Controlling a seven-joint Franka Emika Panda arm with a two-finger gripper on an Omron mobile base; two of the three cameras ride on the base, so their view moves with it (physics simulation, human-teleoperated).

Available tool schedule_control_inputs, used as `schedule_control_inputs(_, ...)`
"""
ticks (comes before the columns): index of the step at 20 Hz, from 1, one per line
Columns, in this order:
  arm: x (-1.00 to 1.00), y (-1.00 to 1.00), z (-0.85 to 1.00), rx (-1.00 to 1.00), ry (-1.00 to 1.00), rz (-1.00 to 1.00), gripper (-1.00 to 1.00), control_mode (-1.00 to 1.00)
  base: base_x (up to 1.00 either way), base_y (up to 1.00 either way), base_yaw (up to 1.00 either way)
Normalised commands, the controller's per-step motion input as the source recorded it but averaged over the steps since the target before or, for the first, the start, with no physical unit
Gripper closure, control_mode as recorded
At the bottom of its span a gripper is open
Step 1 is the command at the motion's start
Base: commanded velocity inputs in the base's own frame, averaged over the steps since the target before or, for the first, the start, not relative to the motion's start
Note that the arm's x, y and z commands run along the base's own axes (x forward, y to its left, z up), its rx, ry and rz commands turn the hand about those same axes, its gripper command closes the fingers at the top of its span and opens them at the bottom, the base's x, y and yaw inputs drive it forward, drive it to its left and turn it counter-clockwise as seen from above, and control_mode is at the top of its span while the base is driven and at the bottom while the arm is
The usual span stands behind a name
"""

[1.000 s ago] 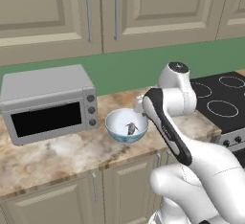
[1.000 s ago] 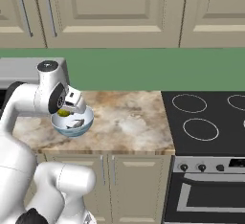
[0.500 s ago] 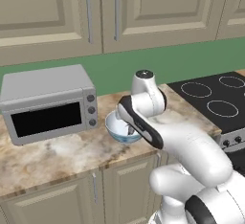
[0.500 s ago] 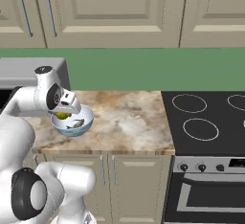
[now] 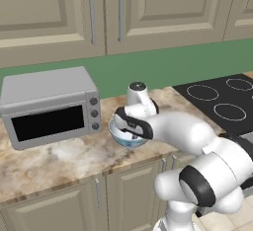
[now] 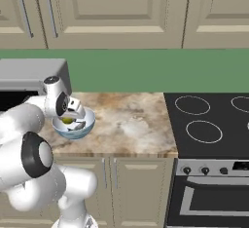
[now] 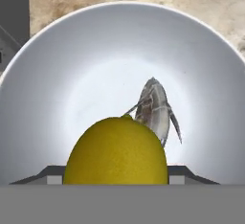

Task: Take the fish, lemon, and mango from the freezer and place them in the bowl on the counter.

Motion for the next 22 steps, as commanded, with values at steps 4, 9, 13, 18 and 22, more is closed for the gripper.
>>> schedule_control_inputs(4,0.46,0.0,-0.19,0.0,-0.06,0.0,1.0,-1.0,0.0,0.0,0.0)
schedule_control_inputs(9,0.48,0.0,-0.01,0.0,-0.06,0.0,1.0,-1.0,0.0,0.0,0.0)
schedule_control_inputs(13,0.2,0.0,-0.23,0.0,-0.02,0.0,-1.0,-1.0,0.0,0.0,0.0)
schedule_control_inputs(18,0.15,0.0,-0.17,0.0,0.0,0.0,-1.0,-1.0,0.0,0.0,0.0)
schedule_control_inputs(22,0.0,0.0,0.15,0.0,0.0,0.0,-1.0,-1.0,0.0,0.0,0.0)
